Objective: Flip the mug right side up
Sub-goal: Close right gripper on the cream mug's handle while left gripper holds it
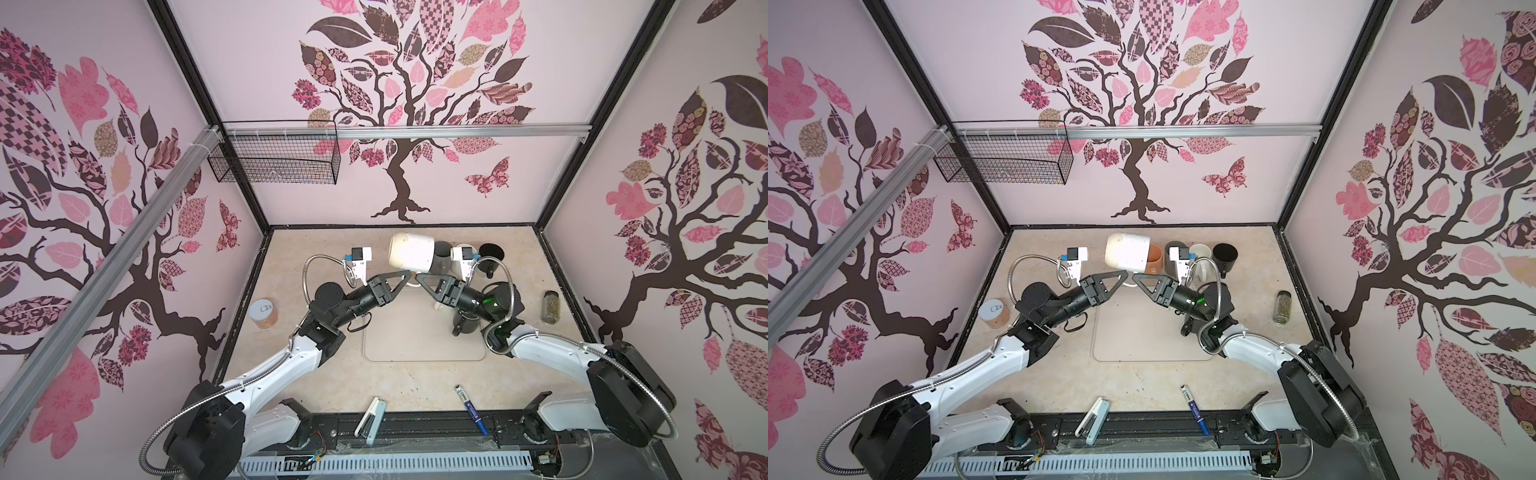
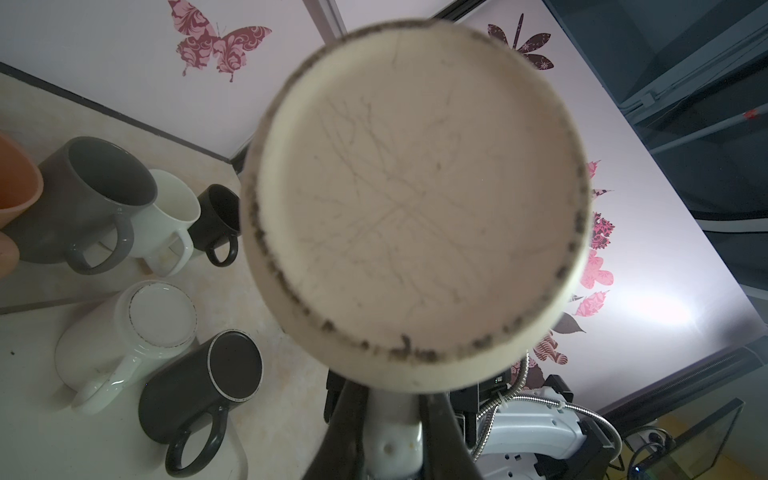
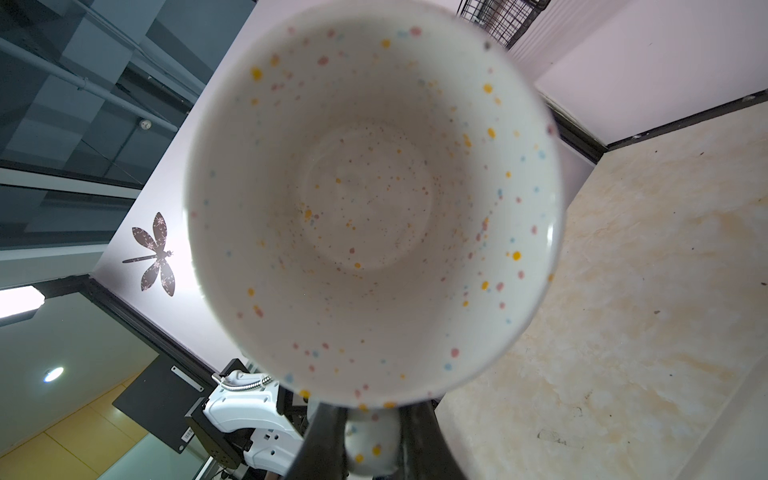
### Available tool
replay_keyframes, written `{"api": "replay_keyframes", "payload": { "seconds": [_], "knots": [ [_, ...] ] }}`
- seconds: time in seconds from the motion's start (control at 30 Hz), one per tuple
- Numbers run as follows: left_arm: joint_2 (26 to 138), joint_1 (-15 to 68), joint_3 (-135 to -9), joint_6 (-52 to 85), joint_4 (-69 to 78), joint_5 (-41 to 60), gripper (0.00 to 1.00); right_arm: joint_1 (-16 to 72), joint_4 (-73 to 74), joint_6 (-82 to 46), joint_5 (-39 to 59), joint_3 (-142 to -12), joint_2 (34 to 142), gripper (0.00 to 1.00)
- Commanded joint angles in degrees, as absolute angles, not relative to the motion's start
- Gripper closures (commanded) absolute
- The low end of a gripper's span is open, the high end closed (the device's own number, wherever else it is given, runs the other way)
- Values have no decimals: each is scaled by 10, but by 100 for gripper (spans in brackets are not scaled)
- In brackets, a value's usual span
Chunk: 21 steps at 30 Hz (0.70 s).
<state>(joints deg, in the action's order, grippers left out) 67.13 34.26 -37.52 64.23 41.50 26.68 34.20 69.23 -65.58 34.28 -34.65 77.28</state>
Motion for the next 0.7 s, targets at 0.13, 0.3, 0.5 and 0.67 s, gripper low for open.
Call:
{"api": "replay_keyframes", "payload": {
  "seconds": [0.13,0.3,0.5,0.67],
  "knots": [
    [671,356,-390,643,495,271,100,352,736,-662,366,-381,777,83],
    [672,377,-387,634,500,264,100,352,756,-678,361,-383,787,76],
    [668,390,-385,624,496,259,100,352,756,-679,353,-384,788,70],
    [655,392,-374,625,494,255,100,352,744,-673,334,-385,778,73]
  ]
}}
